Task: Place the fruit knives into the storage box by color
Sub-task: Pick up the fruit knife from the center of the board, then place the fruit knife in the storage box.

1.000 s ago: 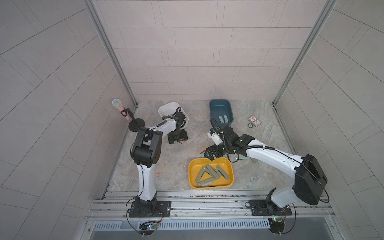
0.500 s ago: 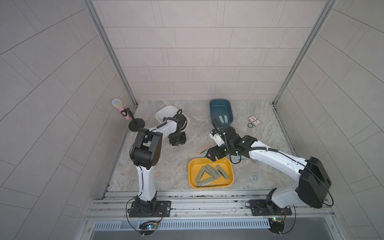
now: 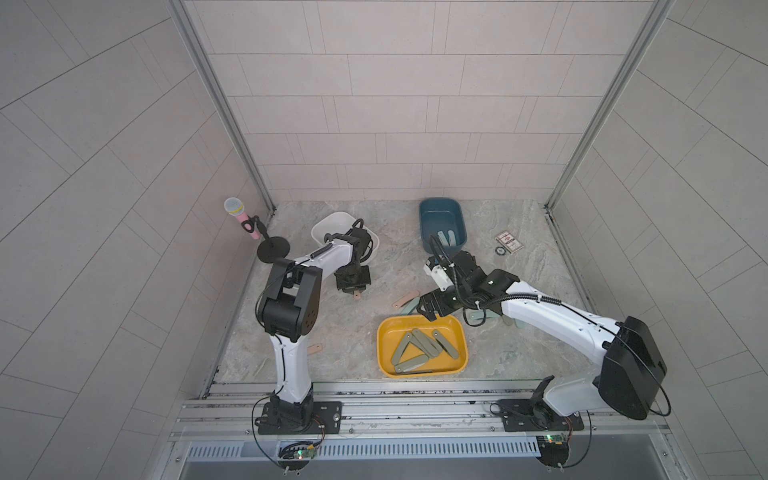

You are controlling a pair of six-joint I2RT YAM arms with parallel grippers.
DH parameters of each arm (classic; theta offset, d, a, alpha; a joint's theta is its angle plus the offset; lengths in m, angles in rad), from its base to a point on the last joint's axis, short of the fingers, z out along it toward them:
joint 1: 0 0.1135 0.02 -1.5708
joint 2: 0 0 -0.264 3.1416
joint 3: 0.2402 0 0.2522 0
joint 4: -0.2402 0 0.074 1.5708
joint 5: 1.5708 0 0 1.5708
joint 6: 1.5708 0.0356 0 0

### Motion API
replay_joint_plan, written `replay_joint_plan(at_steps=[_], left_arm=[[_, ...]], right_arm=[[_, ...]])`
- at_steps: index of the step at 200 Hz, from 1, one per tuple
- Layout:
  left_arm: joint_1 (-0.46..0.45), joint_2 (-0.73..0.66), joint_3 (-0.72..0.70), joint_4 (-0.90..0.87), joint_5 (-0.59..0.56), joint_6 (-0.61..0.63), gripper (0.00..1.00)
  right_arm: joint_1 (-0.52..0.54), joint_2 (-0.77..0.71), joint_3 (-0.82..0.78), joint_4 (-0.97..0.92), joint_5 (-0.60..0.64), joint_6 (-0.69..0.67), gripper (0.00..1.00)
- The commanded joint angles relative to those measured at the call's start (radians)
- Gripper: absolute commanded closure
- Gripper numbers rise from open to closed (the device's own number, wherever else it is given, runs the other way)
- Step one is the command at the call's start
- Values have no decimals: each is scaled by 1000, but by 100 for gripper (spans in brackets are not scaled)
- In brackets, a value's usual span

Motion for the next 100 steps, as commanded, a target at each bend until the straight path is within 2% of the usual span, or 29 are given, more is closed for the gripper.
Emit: replay_joint_plan(at_steps=[1, 63, 79, 100], left_arm=[[-2, -87, -10, -62, 25, 24, 90], [-3, -212, -69, -119, 156, 12, 90], [-1, -260, -64, -138, 147, -5, 90], [19, -276, 18, -152, 107, -32, 90]], right_arm=[[-8, -28, 28, -28, 23, -21, 0], [-8, -23, 54, -37, 25, -28, 0], [-8, -12, 65, -32, 23, -30, 0], [-10, 22, 91, -11, 18, -30, 0]])
